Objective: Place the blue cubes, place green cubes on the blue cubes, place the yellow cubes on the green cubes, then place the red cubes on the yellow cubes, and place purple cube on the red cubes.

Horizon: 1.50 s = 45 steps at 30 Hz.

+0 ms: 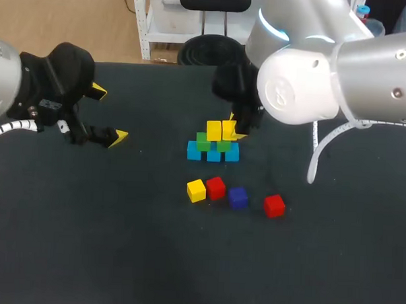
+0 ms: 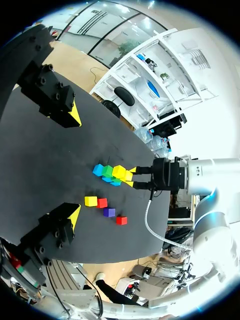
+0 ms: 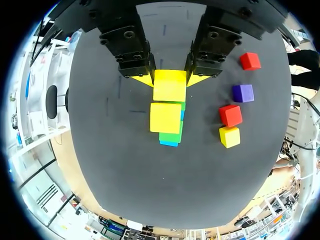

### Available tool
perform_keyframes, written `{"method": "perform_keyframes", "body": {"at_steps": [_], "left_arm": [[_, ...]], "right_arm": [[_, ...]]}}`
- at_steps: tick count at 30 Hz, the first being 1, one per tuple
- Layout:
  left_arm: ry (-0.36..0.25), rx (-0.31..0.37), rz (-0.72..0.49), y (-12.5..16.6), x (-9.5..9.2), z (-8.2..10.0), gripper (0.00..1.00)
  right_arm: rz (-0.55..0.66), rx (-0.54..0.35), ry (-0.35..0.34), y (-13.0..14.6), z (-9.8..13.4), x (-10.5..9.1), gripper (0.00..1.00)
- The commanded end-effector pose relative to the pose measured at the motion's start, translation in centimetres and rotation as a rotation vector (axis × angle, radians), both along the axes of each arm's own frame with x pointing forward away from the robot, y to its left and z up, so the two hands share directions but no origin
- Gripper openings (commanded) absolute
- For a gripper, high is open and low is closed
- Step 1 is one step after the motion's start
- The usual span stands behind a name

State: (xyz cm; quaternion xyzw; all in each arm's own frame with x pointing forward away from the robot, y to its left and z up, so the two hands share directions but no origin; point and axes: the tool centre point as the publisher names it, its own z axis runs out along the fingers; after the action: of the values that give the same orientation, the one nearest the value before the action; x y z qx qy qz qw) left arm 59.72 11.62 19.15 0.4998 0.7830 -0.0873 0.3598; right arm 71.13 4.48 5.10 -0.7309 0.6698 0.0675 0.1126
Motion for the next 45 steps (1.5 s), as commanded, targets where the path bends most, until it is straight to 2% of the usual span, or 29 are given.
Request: {"method": "perform_keyframes", "body": {"at_steps": [1, 14, 17, 22, 32, 39, 42, 43, 44, 45], "left_arm": [[-0.001, -0.003, -0.004, 0.12, 0.05, -0.06, 1.00], [-0.001, -0.003, -0.004, 0.12, 0.05, -0.06, 1.00], [-0.001, -0.003, -0.004, 0.12, 0.05, -0.06, 1.00], [-0.001, -0.003, -0.004, 0.12, 0.05, -0.06, 1.00], [-0.001, -0.003, -0.004, 0.12, 0.05, -0.06, 1.00], [-0.001, -0.003, -0.004, 0.12, 0.05, -0.06, 1.00], [-0.001, -0.003, -0.004, 0.12, 0.05, -0.06, 1.00], [-0.001, -0.003, -0.004, 0.12, 0.05, -0.06, 1.00], [-0.001, -0.003, -0.004, 0.12, 0.05, -0.06, 1.00], [-0.001, -0.003, -0.004, 0.12, 0.05, -0.06, 1.00]], "right_arm": [[-0.001, 0.003, -0.004, -0.02, 0.04, -0.23, 0.00], [-0.003, 0.004, -0.008, -0.01, 0.09, -0.29, 0.00], [-0.004, 0.003, -0.009, -0.04, 0.08, -0.32, 0.12], [-0.006, 0.002, -0.012, -0.06, 0.08, -0.34, 0.26], [-0.006, 0.002, -0.016, -0.03, 0.16, -0.39, 0.33], [-0.009, 0.003, -0.020, -0.09, 0.18, -0.44, 0.47], [-0.008, 0.004, -0.021, -0.10, 0.19, -0.46, 0.48], [-0.008, 0.005, -0.022, -0.11, 0.22, -0.49, 0.50], [-0.008, 0.006, -0.023, -0.12, 0.23, -0.49, 0.61], [-0.007, 0.007, -0.023, -0.12, 0.26, -0.50, 0.62]]}}
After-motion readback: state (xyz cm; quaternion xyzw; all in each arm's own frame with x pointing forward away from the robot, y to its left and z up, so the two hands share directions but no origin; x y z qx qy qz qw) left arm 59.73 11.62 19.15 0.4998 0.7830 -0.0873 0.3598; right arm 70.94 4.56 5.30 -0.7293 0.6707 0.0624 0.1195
